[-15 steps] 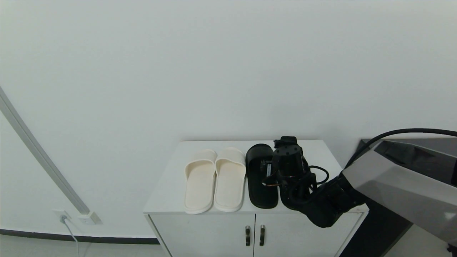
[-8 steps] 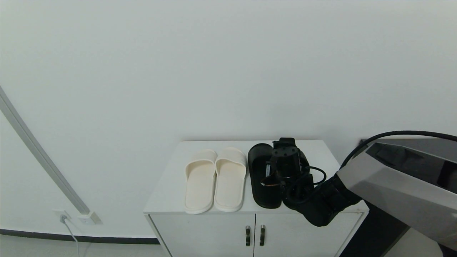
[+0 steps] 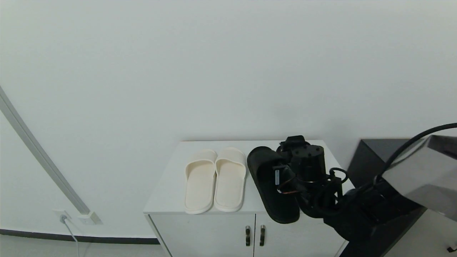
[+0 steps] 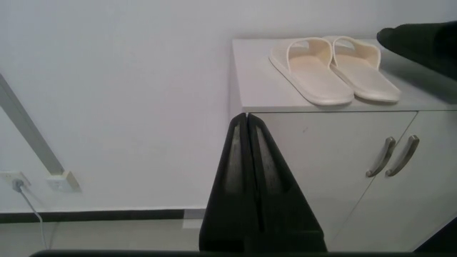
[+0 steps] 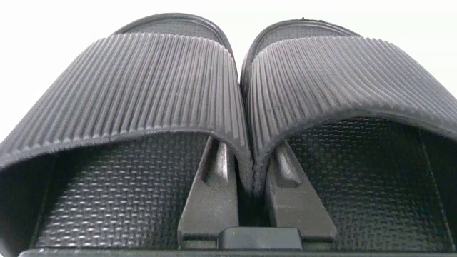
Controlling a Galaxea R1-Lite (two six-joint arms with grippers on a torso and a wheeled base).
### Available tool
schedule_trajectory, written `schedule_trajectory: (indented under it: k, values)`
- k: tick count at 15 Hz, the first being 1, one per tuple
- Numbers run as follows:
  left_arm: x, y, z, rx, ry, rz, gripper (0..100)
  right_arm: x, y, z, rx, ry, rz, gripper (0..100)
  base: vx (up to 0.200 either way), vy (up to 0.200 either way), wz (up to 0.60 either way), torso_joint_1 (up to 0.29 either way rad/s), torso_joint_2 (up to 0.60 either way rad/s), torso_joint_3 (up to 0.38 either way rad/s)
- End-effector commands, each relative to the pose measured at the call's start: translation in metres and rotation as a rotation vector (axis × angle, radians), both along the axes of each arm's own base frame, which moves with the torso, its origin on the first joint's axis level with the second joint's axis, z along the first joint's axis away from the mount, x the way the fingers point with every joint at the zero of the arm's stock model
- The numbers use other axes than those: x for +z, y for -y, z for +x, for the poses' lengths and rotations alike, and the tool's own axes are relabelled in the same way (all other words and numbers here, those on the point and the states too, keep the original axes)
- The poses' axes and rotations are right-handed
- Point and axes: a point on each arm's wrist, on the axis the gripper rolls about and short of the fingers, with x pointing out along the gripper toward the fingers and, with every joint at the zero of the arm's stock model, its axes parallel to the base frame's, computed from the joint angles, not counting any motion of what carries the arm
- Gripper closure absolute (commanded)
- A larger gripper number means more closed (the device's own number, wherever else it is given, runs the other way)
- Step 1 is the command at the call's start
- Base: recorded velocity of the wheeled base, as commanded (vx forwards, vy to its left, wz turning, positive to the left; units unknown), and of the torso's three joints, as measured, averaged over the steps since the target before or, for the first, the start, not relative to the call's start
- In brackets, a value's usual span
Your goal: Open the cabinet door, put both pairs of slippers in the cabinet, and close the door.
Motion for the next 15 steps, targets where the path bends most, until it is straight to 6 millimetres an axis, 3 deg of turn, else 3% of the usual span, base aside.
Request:
schedule_trajectory:
  k: [1, 3, 8, 15]
  values:
    - [0.000, 0.000, 0.000, 0.001, -0.002, 0.002, 100, 0.040, 0.020, -0.048, 0.155, 0.067, 0.028, 100, 0.000, 0.000, 0.00, 0.000, 0.00, 0.000]
    - [0.000, 0.000, 0.000, 0.002, -0.002, 0.000, 100, 0.049, 0.033, -0.084, 0.339, 0.052, 0.046, 100, 0.000, 0.000, 0.00, 0.000, 0.00, 0.000]
    - [0.000, 0.000, 0.000, 0.004, 0.000, 0.000, 100, 0.056, 0.055, -0.113, 0.588, 0.097, 0.041, 100, 0.000, 0.000, 0.00, 0.000, 0.00, 0.000]
    - [0.000, 0.000, 0.000, 0.002, 0.000, -0.002, 100, 0.054, 0.055, -0.115, 0.608, 0.087, 0.043, 100, 0.000, 0.000, 0.00, 0.000, 0.00, 0.000]
